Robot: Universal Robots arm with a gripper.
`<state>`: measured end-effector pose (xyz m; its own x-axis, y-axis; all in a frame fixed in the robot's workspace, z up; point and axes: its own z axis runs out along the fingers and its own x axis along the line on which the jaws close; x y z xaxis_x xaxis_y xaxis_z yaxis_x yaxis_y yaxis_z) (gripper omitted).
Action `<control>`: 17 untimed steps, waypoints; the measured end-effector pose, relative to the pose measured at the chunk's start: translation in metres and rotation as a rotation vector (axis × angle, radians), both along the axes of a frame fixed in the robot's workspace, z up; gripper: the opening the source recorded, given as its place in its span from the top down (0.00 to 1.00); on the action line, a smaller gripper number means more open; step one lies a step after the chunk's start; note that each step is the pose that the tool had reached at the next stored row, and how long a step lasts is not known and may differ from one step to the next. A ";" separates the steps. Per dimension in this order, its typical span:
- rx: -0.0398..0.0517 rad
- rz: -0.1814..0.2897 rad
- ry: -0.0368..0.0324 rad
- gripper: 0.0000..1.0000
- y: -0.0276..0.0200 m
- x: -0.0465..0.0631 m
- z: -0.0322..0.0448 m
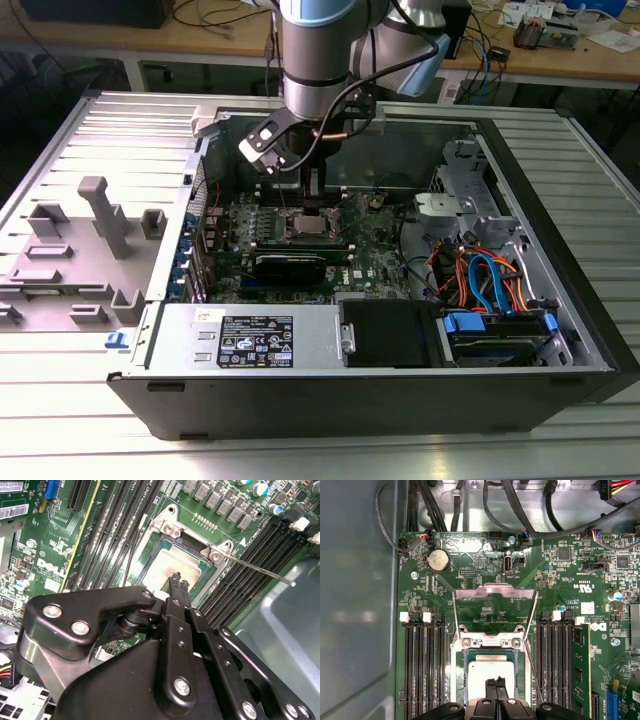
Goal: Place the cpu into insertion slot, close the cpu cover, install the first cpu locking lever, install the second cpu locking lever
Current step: 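Close the cpu cover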
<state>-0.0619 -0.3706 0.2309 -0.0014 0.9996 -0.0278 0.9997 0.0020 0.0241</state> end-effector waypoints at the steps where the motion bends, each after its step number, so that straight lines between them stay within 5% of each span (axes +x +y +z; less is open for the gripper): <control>1: 0.0001 0.000 0.0000 0.89 0.0000 0.000 0.0009; 17: 0.0001 0.000 0.0000 0.89 0.0000 0.000 0.0077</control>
